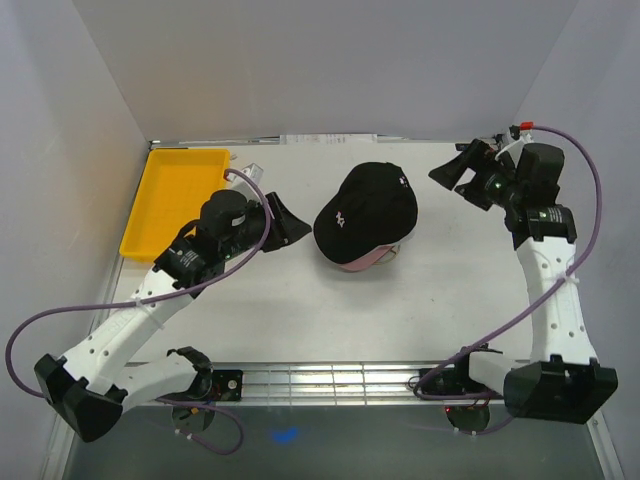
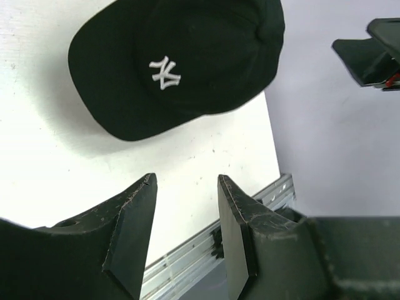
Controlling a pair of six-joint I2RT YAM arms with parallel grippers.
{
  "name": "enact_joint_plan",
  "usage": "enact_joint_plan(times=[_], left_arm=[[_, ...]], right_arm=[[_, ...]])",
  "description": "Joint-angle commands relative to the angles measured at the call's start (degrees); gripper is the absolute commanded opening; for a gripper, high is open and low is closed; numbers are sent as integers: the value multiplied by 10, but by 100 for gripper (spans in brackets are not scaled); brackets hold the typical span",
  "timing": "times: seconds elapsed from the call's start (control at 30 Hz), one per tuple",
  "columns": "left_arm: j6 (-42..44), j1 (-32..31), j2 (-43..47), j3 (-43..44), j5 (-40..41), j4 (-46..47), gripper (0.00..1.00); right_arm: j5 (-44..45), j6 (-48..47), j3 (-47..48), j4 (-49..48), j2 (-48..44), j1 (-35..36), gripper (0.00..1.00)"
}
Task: Stack the hats
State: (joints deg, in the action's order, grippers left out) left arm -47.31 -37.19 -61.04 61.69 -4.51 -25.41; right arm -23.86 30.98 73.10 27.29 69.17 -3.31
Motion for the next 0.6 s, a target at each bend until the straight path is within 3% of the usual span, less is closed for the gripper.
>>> enact_joint_plan(times=[0.0, 0.03, 0.07, 0.1, 0.57], left_arm=[[71, 3, 46, 17, -30, -65, 54], [81, 3, 54, 16, -35, -70, 54], [86, 3, 67, 16, -40, -81, 54], [91, 3, 72, 15, -43, -86, 54], [124, 3, 123, 0, -48, -126, 54]], right_arm=[[-1, -42, -34, 11, -76, 0, 97], [-5, -43, -60, 10, -106, 0, 97], [-14, -41, -73, -2, -120, 0, 90], [-19, -39, -85, -5, -130, 0, 89], [-11, -58, -160, 3, -194, 1, 89]])
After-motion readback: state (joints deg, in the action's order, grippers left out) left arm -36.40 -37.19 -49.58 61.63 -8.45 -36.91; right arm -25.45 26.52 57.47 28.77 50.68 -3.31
